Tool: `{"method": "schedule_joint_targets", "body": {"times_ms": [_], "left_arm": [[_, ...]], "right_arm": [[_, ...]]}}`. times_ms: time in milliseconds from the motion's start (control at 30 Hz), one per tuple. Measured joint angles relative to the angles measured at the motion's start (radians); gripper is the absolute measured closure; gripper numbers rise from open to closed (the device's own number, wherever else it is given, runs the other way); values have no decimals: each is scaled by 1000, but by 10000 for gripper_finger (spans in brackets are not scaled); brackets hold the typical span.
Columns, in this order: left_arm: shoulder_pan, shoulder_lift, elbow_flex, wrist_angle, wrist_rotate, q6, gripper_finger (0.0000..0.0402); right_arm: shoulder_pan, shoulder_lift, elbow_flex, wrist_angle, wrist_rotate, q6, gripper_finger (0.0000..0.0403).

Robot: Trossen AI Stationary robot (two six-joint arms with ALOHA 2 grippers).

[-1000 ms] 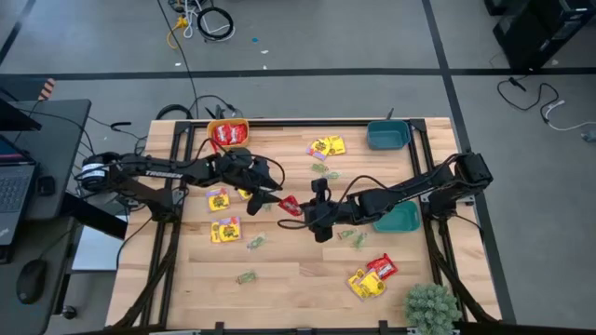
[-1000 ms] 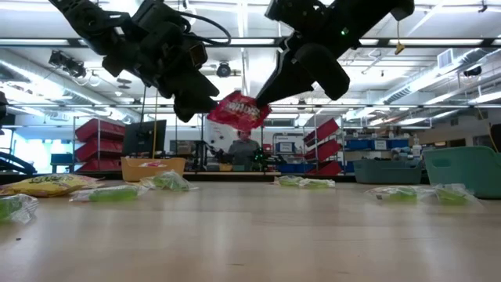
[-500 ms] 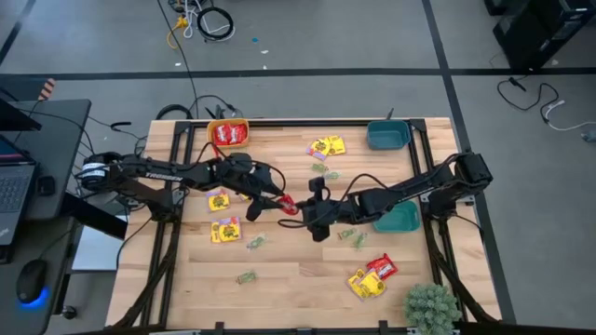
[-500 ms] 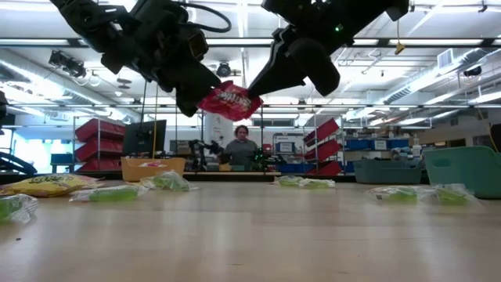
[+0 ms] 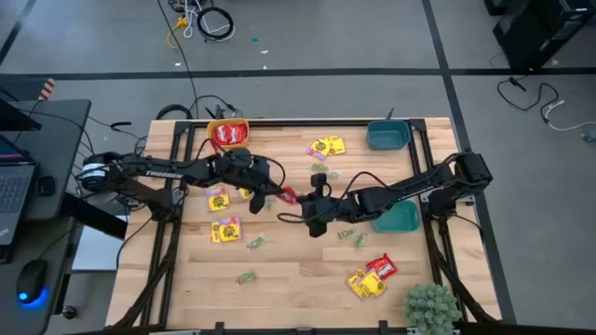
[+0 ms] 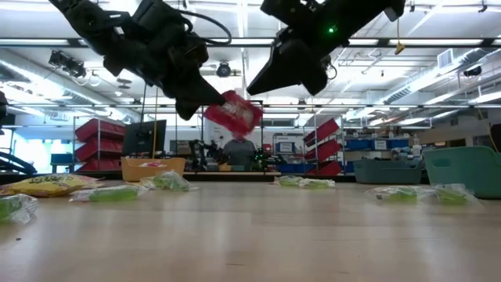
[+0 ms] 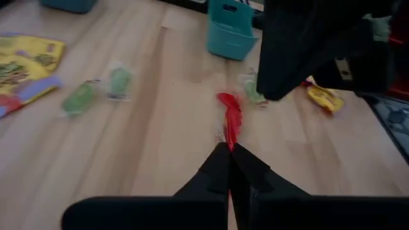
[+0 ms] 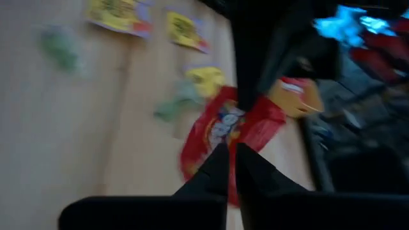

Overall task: Sort candy
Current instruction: Put the red candy into the yellow bin

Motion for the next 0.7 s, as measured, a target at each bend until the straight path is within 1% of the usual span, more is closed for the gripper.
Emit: {"method": "schedule_joint_targets", "body": {"times_ms": [67,167,267,367,433,567,700], "left_arm": [[27,-2,0,-4,0,0,399],[84,-21,7,-64,-47,-6,400],[171,-57,22,-155,-93,-54,400],[276,-99,22,-210,-97,-71,400],[353,-129,22,-234,-97,-71,400],[505,-156,20,-263,-110,-75,401],[632,-160,-23,-245,-100,-86,401]], "right_arm": [[-2,0,0,-1,71,3,368],[-5,0,0,-1,183,4,336],[-14,0,0,-7,248,15,305],[-31,0,0,-25,253,43,284],[-39,0,0,-44,253,63,276],[-48,0,0,-75,252,109,273],[-48,0,0,-84,251,120,273]]}}
